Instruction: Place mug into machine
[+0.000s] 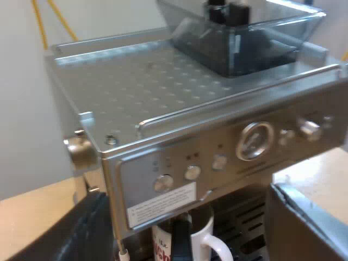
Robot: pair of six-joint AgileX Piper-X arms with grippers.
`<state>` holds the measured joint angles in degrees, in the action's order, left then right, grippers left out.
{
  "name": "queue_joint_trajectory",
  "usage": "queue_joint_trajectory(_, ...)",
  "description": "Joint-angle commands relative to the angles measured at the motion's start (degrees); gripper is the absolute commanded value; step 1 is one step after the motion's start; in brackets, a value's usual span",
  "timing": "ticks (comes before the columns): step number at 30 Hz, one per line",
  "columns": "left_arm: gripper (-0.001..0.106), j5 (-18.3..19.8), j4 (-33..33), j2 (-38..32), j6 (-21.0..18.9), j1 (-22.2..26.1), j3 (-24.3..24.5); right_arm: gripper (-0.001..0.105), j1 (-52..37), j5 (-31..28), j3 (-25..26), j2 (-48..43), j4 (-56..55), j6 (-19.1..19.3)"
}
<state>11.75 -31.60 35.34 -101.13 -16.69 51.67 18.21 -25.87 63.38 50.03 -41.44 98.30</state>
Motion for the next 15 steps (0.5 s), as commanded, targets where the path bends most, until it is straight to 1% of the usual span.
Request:
queue_joint_trajectory(1,0.061,-3.54,0.12,0.16,-0.64,0.02,1.19,0.062,-6.63,4.35,0.06,-2.86,-2.58,2.8)
queue_joint_trajectory(2,0.061,-4.43,-0.59,0.15,-0.39,0.02,1.42,0.062,-9.8,6.37,-0.17,-4.12,-3.03,4.45)
queue_joint_trajectory(3,0.061,-4.71,-0.72,0.15,-0.39,0.02,1.43,0.062,-11.33,7.42,-0.41,-4.74,-3.03,4.99)
queue_joint_trajectory(5,0.061,-4.68,-1.09,-0.08,-0.39,0.98,1.41,0.062,-16.89,11.35,-1.73,-7.61,-3.01,7.79)
queue_joint_trajectory(8,0.061,-4.68,-1.96,-0.98,-0.39,3.12,1.41,0.062,-21.43,14.7,-3.46,-11.59,-3.81,8.27)
queue_joint_trajectory(11,0.061,-4.88,-4.7,-2.62,-0.64,5.36,1.41,0.062,-22.69,15.17,-6.1,-16.01,-3.84,8.13)
queue_joint_trajectory(12,0.061,-5.39,-5.47,-3.07,-0.64,6.19,1.41,0.062,-22.69,15.73,-6.68,-17.02,-3.84,8.13)
queue_joint_trajectory(14,0.061,-8.58,-8.37,-4.82,-0.64,8.75,1.41,0.062,-22.55,18.84,-9.04,-20.8,-3.84,8.13)
queue_joint_trajectory(15,0.061,-8.82,-9.22,-5.32,-0.64,9.5,1.41,0.062,-22.55,19.02,-9.43,-21.43,-3.84,8.13)
